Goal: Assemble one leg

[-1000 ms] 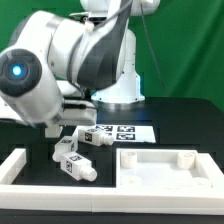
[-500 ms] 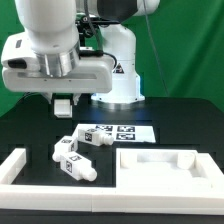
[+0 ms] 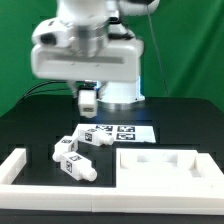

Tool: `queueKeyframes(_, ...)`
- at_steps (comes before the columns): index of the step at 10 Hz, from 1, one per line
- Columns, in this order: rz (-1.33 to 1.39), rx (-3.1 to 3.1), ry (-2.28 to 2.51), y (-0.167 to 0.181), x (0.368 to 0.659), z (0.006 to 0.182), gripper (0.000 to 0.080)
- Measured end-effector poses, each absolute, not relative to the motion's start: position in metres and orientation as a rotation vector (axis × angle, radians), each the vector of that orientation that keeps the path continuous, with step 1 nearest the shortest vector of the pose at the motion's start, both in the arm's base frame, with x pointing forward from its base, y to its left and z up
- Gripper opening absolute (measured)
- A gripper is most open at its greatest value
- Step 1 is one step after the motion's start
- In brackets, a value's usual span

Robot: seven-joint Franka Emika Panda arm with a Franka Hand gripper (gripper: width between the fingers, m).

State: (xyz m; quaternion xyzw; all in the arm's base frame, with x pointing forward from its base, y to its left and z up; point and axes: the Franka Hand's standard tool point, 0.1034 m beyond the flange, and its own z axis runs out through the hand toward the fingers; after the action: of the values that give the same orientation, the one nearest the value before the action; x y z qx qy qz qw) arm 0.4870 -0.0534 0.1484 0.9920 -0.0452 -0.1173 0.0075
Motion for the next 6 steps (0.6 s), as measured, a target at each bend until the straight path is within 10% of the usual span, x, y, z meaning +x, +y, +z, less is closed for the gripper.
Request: queueKeyframes(6, 0.206, 3.073, -0.061, -0.055, 0.504, 0.160, 0.0284)
